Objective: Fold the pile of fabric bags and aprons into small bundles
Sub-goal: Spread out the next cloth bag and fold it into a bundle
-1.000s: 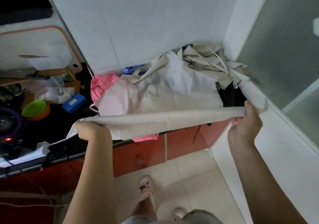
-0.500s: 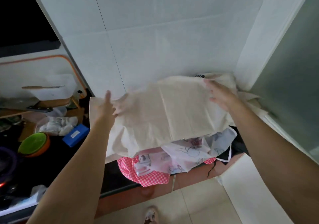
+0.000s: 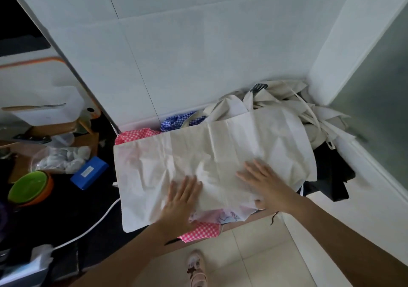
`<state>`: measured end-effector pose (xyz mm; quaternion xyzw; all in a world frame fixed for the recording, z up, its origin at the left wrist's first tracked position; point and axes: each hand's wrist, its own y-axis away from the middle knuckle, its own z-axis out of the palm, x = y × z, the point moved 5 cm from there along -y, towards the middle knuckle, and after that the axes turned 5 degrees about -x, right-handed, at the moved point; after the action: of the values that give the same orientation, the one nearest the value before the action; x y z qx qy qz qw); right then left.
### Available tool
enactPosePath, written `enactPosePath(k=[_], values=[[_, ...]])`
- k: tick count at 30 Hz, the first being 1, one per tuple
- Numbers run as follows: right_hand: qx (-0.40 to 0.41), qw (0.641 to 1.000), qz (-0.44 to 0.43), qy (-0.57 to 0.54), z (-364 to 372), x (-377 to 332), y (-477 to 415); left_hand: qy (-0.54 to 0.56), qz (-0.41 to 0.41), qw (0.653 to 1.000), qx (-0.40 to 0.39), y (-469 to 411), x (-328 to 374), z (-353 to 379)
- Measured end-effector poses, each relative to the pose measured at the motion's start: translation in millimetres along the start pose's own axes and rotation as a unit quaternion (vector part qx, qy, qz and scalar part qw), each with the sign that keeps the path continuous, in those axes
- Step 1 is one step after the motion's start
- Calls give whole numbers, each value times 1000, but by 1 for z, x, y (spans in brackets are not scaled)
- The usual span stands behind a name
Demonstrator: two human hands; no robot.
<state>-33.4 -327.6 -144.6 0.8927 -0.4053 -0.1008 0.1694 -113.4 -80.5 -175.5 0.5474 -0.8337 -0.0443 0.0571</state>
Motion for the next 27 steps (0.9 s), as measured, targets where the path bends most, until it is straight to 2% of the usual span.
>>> enactPosePath(k=[3, 6, 8, 10, 12, 14, 15, 17, 19, 21, 22, 24, 25, 27], values=[[4, 1000, 10, -13, 8, 11, 11, 6, -35, 999, -17, 4, -2, 1], [140, 989, 6, -40, -6, 17, 21, 49, -85, 995, 7, 7, -9, -13], [205, 975, 32, -78, -21, 23, 33, 96, -72, 990, 70, 13, -14, -34], [264, 959, 27, -97, -40, 26, 47, 187, -77, 964, 174, 24, -22, -56], [324, 943, 8, -74, -56, 23, 68, 206, -68, 955, 202, 35, -20, -74], [354, 933, -9, -62, -59, 23, 87, 197, -46, 960, 191, 48, -16, -83], [345, 937, -11, -56, -55, 21, 95, 195, -30, 966, 168, 53, -13, -83], [230, 971, -11, -71, -31, 16, 102, 179, -4, 980, 84, 62, -5, -68], [86, 991, 0, -99, 12, 8, 106, 146, -22, 986, -84, 72, 8, -38], [10, 993, 11, -119, 41, 7, 105, 76, -69, 974, -203, 79, 14, -14], [-19, 992, 1, -123, 50, 5, 103, 68, -81, 970, -221, 80, 15, -8], [-91, 979, 1, -180, 56, 3, 99, 122, -98, 959, -235, 80, 14, -1], [-101, 965, 8, -243, 55, 2, 94, 155, -103, 952, -243, 78, 14, -3], [-60, 945, 28, -321, 41, 1, 83, 214, -109, 946, -219, 65, 13, -11]])
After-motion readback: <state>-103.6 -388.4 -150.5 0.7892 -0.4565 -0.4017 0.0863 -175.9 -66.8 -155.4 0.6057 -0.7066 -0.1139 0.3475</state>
